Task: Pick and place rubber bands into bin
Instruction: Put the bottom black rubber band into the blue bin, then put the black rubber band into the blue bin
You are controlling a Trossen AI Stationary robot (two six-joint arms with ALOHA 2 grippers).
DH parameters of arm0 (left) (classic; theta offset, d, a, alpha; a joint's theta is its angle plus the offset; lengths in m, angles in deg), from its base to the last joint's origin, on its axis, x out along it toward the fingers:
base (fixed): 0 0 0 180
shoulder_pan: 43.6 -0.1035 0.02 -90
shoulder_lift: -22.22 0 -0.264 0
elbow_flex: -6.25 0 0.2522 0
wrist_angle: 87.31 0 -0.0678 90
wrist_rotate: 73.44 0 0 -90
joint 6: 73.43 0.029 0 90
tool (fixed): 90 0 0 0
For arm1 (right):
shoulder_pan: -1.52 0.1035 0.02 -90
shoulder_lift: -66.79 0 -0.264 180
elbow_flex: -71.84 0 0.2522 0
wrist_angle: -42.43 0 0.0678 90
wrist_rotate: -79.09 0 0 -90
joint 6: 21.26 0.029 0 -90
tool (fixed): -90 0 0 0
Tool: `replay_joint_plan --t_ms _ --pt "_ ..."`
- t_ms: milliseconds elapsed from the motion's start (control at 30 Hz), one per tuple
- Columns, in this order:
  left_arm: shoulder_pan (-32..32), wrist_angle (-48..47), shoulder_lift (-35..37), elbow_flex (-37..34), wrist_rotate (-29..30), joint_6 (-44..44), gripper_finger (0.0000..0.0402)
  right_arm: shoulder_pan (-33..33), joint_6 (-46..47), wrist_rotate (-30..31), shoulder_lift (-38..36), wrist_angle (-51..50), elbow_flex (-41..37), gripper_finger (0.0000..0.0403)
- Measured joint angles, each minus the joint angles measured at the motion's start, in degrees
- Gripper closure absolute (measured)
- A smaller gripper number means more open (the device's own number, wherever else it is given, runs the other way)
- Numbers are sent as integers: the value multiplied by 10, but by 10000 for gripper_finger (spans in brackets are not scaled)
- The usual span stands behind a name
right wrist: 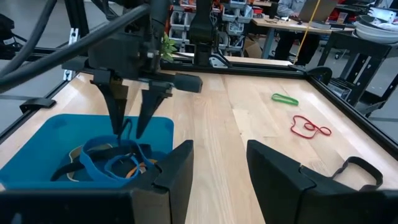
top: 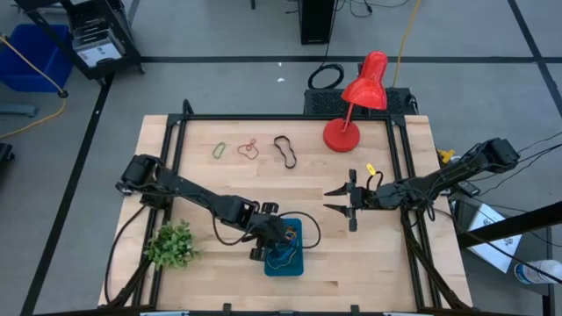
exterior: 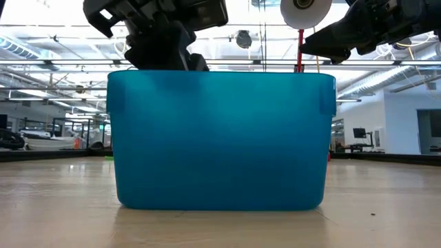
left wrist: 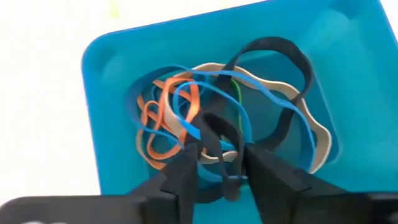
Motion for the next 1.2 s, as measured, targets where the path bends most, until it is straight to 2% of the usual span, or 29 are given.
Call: replay_joint_plan --t_ms 167,367,533,767,900,1200 --pt "-1 1 0 0 0 11 192 0 0 0 0 0 0 257" --pt "-11 -12 20 -1 0 18 145 0 0 0 0 0 0 257" --pt "-40 -68 106 -1 3 59 128 0 0 0 0 0 0 257" --pt "-87 -44 254 -11 20 108 124 1 0 0 0 0 0 257" --pt "-102 21 350 -77 20 122 127 1 4 0 0 0 0 257" --pt "-128 161 608 -336 31 107 123 1 57 -1 0 1 0 257"
